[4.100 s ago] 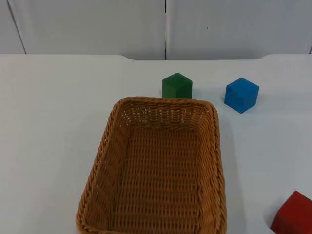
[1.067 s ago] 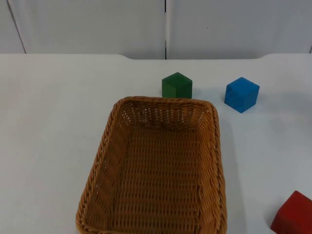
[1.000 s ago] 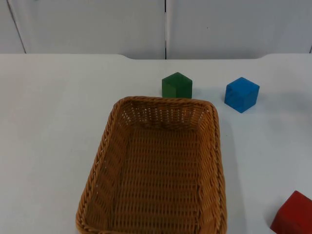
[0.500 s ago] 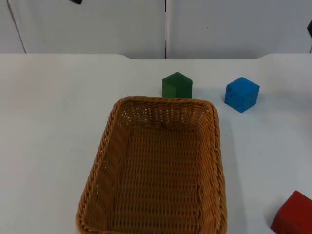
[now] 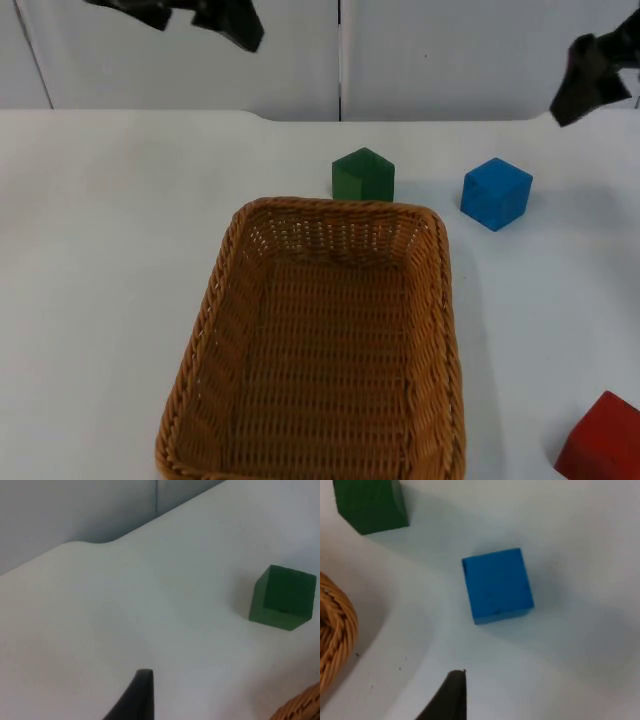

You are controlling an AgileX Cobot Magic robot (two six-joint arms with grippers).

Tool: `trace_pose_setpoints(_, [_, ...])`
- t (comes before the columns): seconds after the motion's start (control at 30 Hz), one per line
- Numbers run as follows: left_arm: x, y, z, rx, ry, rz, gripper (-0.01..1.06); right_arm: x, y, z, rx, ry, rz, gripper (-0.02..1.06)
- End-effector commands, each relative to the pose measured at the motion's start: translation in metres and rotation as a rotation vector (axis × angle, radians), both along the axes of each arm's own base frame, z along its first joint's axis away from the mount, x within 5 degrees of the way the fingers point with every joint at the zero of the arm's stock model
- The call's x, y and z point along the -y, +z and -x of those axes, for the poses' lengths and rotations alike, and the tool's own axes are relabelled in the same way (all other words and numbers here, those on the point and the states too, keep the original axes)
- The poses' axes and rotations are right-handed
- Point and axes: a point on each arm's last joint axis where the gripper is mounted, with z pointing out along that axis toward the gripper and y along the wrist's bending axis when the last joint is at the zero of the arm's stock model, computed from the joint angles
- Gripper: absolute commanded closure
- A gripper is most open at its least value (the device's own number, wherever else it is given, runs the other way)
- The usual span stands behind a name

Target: Pick up one cube with each hand and place exactly two cubes into the same basket, leaving the remaining cube outside.

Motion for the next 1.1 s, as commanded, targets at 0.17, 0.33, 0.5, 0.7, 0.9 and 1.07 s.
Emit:
trace_pose_setpoints(0.17, [0.022,-0.018,-0.018,0.003,-0.061,0.003,0.00,-0.016,-0.021,-0.019,-0.017,0.086,0.028,0.02])
trace_pose_setpoints(0.33, [0.035,-0.034,-0.027,0.007,-0.115,0.019,0.00,-0.018,-0.041,-0.028,-0.040,0.127,0.043,0.02])
trace_pose_setpoints(0.5, [0.049,-0.054,-0.033,0.034,-0.140,0.065,0.00,-0.024,-0.060,-0.033,-0.040,0.177,0.017,0.02])
trace_pose_setpoints(0.7, [0.067,-0.077,-0.036,0.086,-0.196,0.044,0.00,-0.025,-0.083,-0.037,-0.057,0.199,0.027,0.02])
trace_pose_setpoints(0.9, [0.086,-0.103,-0.039,0.121,-0.227,0.006,0.00,-0.025,-0.099,-0.040,-0.065,0.195,0.029,0.02])
trace_pose_setpoints(1.07, [0.097,-0.118,-0.045,0.109,-0.258,0.012,0.00,-0.032,-0.108,-0.040,-0.062,0.222,0.045,0.02])
